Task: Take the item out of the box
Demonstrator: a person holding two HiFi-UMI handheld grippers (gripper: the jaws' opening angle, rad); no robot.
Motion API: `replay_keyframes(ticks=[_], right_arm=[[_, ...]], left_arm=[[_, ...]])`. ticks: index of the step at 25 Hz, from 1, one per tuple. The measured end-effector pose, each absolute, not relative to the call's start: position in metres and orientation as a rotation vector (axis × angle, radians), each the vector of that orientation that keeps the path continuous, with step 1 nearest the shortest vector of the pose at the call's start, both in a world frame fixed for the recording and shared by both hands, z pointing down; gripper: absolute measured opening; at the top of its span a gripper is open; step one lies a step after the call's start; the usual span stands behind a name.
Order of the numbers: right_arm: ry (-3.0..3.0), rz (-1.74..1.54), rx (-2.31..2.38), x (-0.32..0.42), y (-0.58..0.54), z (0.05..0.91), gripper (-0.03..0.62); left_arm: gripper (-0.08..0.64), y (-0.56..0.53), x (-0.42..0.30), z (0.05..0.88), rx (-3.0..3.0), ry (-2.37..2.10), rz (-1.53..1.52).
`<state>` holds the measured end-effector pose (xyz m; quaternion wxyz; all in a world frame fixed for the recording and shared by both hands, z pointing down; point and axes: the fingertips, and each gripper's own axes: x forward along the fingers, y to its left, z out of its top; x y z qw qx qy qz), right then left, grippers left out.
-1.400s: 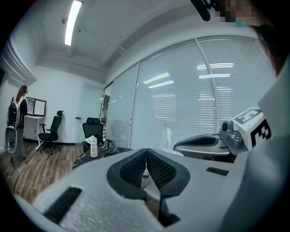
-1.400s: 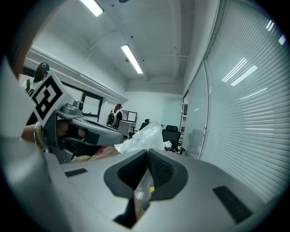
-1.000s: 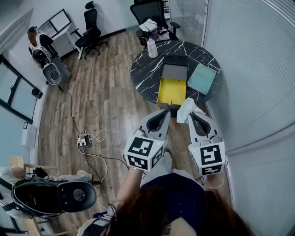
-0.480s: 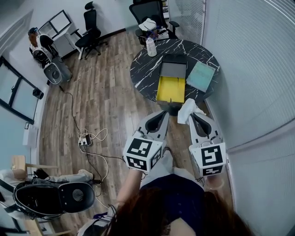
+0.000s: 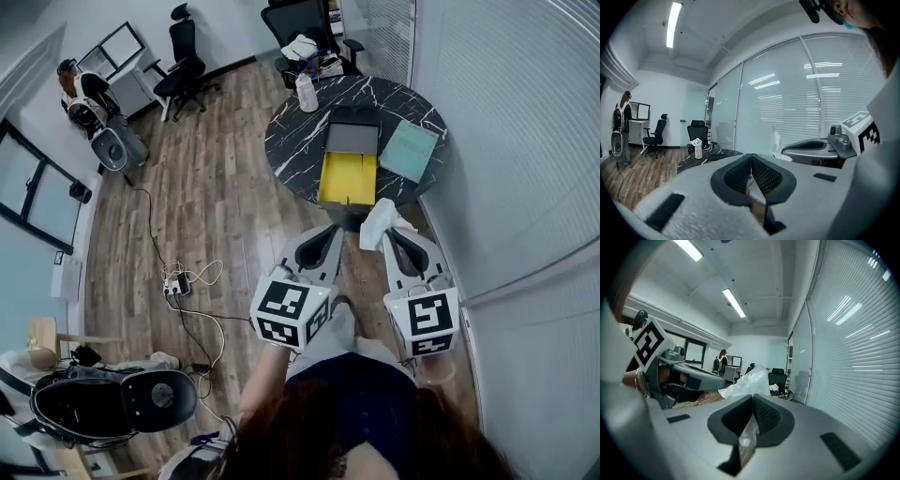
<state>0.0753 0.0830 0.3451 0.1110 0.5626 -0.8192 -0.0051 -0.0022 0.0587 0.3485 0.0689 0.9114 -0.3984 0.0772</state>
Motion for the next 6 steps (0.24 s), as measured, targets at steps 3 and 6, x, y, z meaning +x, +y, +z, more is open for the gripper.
replay_keyframes(ticks=[3,6], right_arm=[[-2.406,-0.008,1.657,0.0767,0.0810,0.3469,0.028],[-2.406,-0.005,1.658,0.0791,0.0782,0.3486,0.028]], left_arm=[[0.028,0.0569,-0.0008,0.3497,2.745,-1.195,0.237],[0.028,0.0543,0.0014,0.3516,2.745,-1.193,0.241]])
